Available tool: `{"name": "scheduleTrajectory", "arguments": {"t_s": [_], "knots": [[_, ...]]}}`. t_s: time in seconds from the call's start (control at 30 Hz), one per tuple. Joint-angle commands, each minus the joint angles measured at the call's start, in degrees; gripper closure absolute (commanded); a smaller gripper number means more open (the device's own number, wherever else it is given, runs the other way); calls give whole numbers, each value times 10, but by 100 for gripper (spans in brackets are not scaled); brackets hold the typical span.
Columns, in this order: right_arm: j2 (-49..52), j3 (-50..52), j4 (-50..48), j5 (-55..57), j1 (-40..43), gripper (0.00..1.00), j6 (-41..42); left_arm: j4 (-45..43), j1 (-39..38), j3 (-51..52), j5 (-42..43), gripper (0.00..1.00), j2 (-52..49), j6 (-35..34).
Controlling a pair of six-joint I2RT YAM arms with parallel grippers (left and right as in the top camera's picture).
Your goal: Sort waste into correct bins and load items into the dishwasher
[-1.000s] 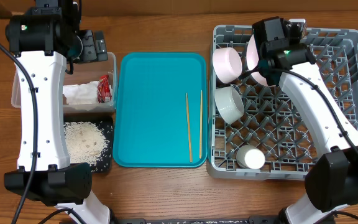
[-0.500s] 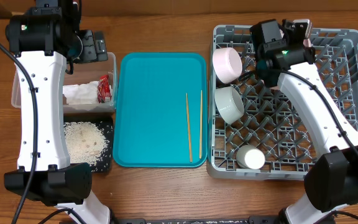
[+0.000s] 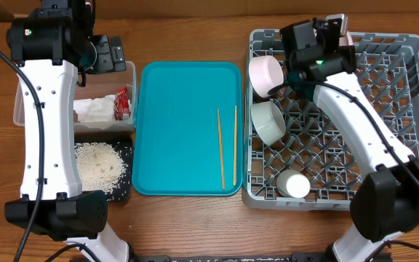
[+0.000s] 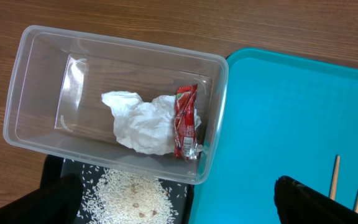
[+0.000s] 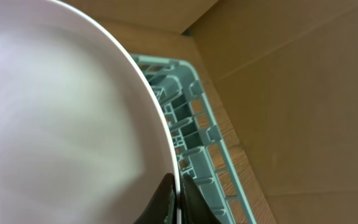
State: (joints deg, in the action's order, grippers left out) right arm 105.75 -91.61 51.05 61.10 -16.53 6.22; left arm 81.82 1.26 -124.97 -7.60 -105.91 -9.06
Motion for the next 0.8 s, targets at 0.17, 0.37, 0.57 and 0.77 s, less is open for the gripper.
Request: {"name": "scheduleTrajectory", "arguments": {"t_s": [0.17,0.37,0.57,0.77], "knots": [[25,-14,2,-100,-15,37,-2,0,3,2,-7,0,-6,-3],[14,-36,49,-145,-17,0,32,0,3,2,-7,0,-6,-3],[-25,-155,155,-337,-17,0,58,0,3,2,-7,0,-6,-3],[-46,-188,127,-781,-18,2,58,0,3,2,-7,0,-6,-3]]}}
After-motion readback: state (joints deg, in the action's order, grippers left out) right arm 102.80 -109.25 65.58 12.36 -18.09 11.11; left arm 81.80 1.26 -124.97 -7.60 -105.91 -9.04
